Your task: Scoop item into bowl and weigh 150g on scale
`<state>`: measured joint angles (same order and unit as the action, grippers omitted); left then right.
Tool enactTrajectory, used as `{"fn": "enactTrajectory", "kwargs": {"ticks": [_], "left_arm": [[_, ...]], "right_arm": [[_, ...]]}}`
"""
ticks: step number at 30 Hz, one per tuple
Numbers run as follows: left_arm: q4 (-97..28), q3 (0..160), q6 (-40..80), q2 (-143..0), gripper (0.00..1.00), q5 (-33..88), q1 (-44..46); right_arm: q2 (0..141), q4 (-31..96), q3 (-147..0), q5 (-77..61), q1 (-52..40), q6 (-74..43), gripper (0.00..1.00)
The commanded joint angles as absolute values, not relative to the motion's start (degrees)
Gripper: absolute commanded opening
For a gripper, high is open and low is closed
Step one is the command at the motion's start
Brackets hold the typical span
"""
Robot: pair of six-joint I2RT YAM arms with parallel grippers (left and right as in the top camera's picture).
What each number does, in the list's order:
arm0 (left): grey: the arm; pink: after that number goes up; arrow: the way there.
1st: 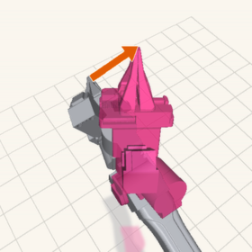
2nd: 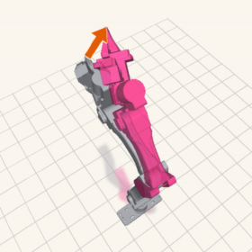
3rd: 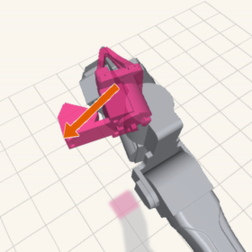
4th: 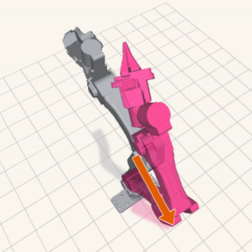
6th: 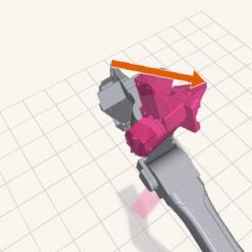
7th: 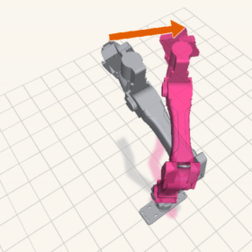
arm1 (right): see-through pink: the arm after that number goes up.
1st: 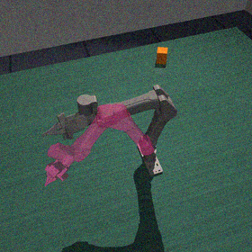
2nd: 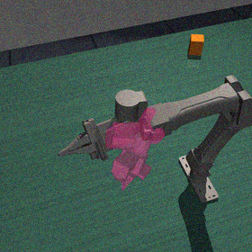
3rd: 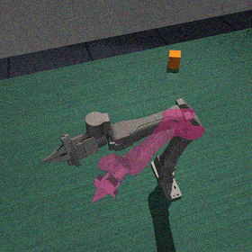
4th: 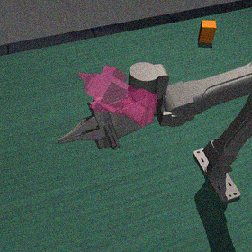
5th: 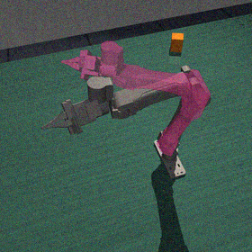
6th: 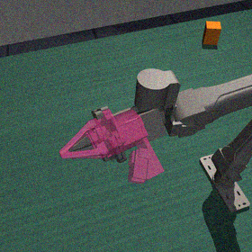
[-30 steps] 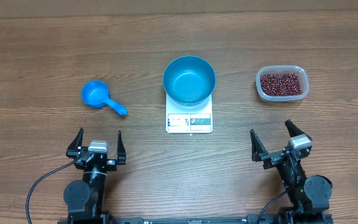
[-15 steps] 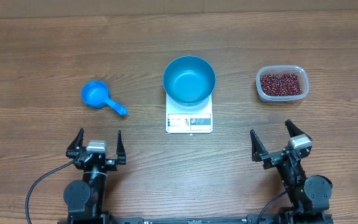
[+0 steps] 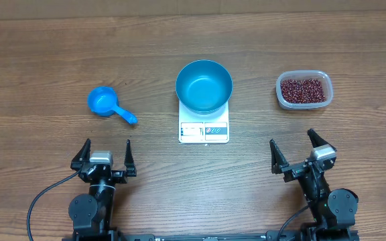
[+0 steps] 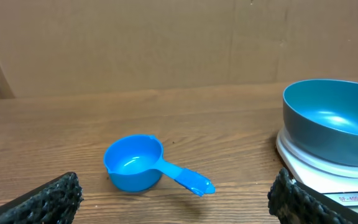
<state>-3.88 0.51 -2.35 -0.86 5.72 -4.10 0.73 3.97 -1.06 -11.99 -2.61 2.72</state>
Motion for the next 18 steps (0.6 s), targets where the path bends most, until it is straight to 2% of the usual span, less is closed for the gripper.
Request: {"fn": "enactTrajectory", "kwargs": {"ticks": [1,9,18], "left_arm": [[-4.08,0.27,-1.06,-0.32,1.0,5.52,-3.73],[-4.05,0.27,0.47,-0.8,1.0,5.56,-3.73],[-4.1,3.49,0.4,-7.53,1.0,5.98,-3.73]], "right_arm": [[0.16,3.66,-0.45,-11.6,-2.17,2.35,1.0],[0.16,3.66,-0.45,-11.6,-2.17,2.33,1.0],[0.16,3.66,-0.45,-11.6,-2.17,2.33,1.0]]}}
